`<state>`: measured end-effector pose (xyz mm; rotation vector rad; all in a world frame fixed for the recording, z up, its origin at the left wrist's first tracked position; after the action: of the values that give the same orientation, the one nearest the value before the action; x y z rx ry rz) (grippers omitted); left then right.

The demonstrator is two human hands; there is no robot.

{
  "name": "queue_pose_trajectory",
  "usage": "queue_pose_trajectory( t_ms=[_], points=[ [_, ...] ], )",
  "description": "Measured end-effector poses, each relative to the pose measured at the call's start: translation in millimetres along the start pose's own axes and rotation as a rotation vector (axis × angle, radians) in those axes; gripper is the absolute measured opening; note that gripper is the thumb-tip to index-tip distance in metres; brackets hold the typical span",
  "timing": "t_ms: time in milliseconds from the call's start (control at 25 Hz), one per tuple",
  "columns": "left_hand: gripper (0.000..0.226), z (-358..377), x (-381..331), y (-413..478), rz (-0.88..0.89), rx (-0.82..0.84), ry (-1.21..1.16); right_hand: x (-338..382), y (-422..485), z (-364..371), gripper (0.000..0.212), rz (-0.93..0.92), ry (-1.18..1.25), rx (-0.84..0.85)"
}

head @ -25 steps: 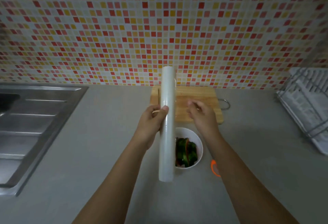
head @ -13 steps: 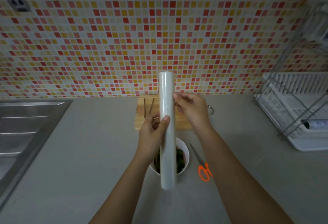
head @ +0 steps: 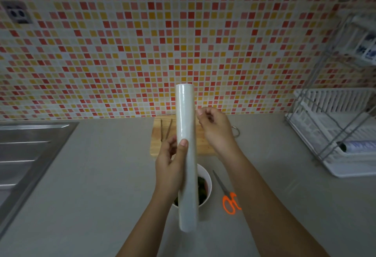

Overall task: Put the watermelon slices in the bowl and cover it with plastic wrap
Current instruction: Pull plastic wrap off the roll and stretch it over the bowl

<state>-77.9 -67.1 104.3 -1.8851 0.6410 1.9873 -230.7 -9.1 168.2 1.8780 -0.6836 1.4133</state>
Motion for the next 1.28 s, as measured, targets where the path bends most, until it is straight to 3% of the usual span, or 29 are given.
queue_pose_trajectory(
  t_ms=[160,360,480,680,880,1040,1160,1280],
  points=[
    [0.033,2,-9,-4,0.063,-0.027,0.009,2,-5,-3,0.002,0.051,0.356,-0.052],
    [0.026,-2,-12,-7,0.08,-0.082,0.027,23,-4,-12,0.01,-0.078,0.229,-0.052],
    [0.025,-7,-9,-6,0.059,-0.094,0.028,17,-2,-24,0.005,-0.035,0.24,-0.1],
    [0.027,-3,-8,-7,0.061,-0.031,-0.009,9,-5,1,0.011,0.071,0.304,0.119],
    [0.028,-2,-4,-9,0.048,0.003,-0.045,12,-6,-11,0.001,0.032,0.316,0.019],
    [0.029,-2,-6,-11,0.072,0.013,-0.002,21,1,-11,0.019,0.074,0.4,0.005],
    [0.037,0,-7,-11,0.073,0.019,0.009,30,4,-16,0.009,0.027,0.334,-0.059],
    [0.035,-4,-5,-8,0.058,-0.005,-0.038,30,5,-13,0.003,0.045,0.43,-0.062]
  ],
)
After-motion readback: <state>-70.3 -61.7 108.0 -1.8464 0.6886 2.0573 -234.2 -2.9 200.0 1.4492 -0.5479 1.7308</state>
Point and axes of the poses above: each hand's wrist, its own y-axis towards the middle knuckle, its own z-axis out of the palm, x = y × z, the point moved 10 cm from there along y, towards the middle knuckle, and after that the axes turned 2 degrees about x, right-handed, at the moved point
